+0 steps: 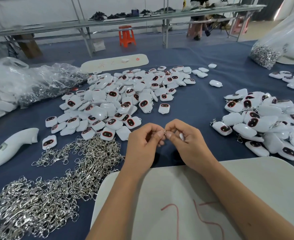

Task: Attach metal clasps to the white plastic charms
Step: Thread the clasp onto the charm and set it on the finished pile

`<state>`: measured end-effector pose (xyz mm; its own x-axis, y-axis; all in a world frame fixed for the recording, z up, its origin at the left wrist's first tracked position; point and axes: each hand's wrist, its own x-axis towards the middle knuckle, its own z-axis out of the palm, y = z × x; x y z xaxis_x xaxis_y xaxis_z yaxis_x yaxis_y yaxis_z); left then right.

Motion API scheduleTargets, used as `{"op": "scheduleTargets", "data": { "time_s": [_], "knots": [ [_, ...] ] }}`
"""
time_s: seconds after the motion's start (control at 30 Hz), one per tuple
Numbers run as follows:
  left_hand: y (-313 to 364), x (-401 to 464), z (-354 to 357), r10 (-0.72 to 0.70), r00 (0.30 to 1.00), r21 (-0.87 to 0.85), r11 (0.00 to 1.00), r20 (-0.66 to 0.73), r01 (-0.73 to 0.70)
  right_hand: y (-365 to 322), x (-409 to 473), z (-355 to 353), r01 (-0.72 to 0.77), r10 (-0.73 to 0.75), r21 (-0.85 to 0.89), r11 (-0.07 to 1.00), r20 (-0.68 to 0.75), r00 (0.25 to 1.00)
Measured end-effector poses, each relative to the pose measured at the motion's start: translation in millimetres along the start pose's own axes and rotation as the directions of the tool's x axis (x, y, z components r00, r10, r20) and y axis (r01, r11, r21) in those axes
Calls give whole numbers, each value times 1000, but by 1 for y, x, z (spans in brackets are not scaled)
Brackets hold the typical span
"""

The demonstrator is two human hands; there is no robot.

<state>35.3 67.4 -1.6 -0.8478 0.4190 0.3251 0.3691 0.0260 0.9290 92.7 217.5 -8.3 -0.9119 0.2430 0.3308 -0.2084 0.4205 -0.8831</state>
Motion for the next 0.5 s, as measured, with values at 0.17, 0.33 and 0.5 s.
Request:
{"op": "scheduleTargets", "data": {
  "time_s": [0.17,0.33,0.5],
  "knots": [
    [-4,-1,0,3,1000,14,1000,16,-4,3,1,0,-16,16,-8,1000,17,1000],
    [-5,-2,2,16,1000,33,999,24,-16,4,1,-1,-10,10,9,1000,24,1000],
    [-3,-1,5,33,999,87,996,19,-34,4,1,-2,4,-4,21,1000,13,1000]
  ]
}}
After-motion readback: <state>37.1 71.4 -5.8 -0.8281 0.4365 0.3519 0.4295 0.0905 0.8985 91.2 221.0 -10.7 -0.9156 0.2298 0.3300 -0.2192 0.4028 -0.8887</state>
